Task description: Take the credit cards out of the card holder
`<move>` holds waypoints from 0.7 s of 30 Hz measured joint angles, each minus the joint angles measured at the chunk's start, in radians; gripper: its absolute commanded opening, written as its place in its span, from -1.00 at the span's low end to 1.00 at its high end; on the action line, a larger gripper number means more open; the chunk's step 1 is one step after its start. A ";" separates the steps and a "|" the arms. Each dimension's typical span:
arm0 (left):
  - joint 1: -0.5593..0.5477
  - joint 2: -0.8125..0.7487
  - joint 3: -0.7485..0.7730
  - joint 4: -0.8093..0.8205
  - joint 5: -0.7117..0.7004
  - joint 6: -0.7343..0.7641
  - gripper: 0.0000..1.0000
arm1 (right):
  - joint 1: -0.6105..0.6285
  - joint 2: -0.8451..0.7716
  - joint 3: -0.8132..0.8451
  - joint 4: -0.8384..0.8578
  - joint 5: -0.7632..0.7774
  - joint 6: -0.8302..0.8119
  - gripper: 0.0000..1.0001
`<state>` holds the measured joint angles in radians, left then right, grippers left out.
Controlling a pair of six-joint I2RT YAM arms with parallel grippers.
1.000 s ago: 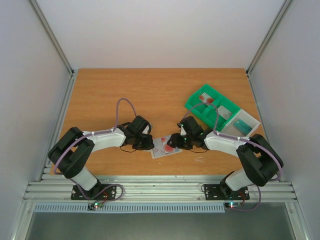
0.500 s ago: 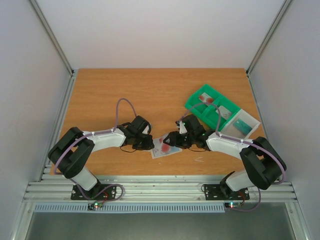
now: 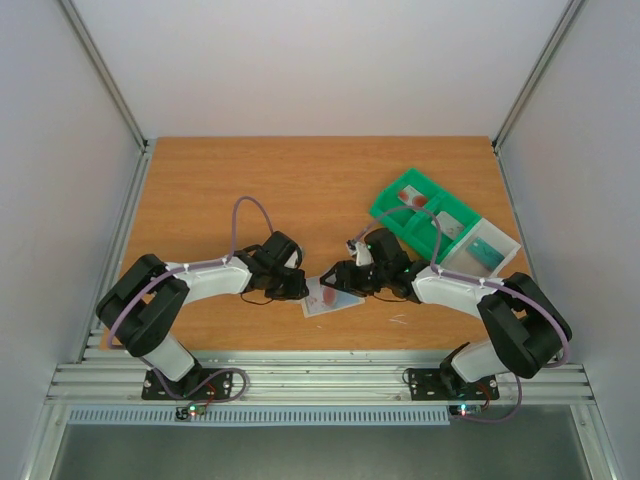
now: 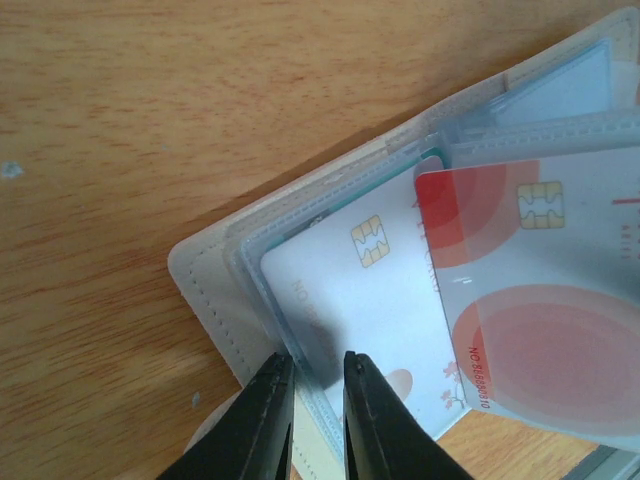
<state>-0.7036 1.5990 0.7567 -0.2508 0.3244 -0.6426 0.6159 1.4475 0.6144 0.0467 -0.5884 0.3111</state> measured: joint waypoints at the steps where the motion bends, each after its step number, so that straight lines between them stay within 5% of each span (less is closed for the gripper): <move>1: 0.000 0.000 0.000 0.000 0.000 0.000 -0.69 | 0.000 0.000 0.000 0.004 -0.004 0.002 0.13; 15: 0.000 -0.114 0.000 -0.018 -0.003 -0.033 -0.51 | 0.000 0.014 -0.020 0.064 -0.041 0.034 0.12; 21: 0.000 -0.147 0.000 -0.066 -0.055 -0.055 -0.48 | 0.000 0.021 -0.002 -0.003 -0.013 0.013 -0.10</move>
<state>-0.7036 1.4517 0.7567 -0.3172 0.2695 -0.6971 0.6159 1.4681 0.6125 0.0433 -0.6018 0.3241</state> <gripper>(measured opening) 0.253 0.501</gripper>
